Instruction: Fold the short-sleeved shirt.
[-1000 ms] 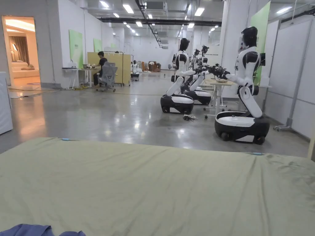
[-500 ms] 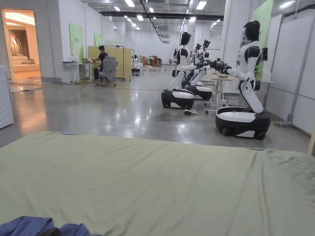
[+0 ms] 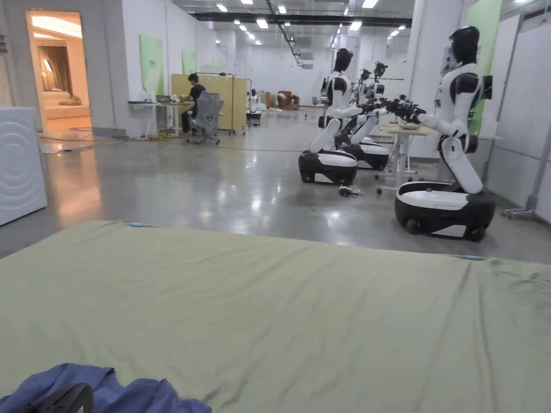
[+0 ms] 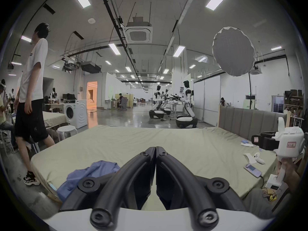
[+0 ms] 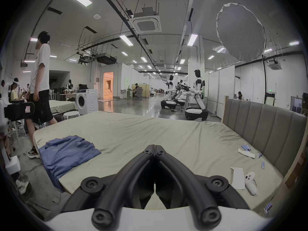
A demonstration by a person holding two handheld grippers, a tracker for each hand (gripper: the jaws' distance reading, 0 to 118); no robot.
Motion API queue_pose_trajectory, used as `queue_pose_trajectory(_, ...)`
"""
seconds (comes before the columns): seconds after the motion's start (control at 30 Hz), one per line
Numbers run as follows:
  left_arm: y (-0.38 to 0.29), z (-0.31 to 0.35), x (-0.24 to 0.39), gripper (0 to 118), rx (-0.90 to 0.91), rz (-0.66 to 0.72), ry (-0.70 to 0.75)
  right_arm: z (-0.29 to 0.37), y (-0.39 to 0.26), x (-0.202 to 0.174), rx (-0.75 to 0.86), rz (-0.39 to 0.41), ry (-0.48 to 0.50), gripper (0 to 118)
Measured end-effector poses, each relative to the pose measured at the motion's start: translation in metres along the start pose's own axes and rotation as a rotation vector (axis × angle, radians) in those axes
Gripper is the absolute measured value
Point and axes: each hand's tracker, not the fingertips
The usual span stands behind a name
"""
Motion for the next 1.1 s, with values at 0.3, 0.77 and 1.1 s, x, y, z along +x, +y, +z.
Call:
queue_pose_trajectory(0.3, -0.003, 0.031, -0.027, 2, -0.007, -0.026, 0.159, -0.025, 0.007, -0.043, 0.016, -0.047, 0.159, 0)
queue_pose_trajectory(0.77, -0.044, -0.047, -0.097, 76, -0.296, 0.048, 0.056, -0.020, -0.006, -0.059, -0.040, -0.009, 0.237, 0)
queue_pose_trajectory(1.1, -0.151, -0.241, -0.151, 77, -0.721, 0.036, 0.027, -0.020, -0.029, -0.026, -0.162, -0.060, 0.135, 0)
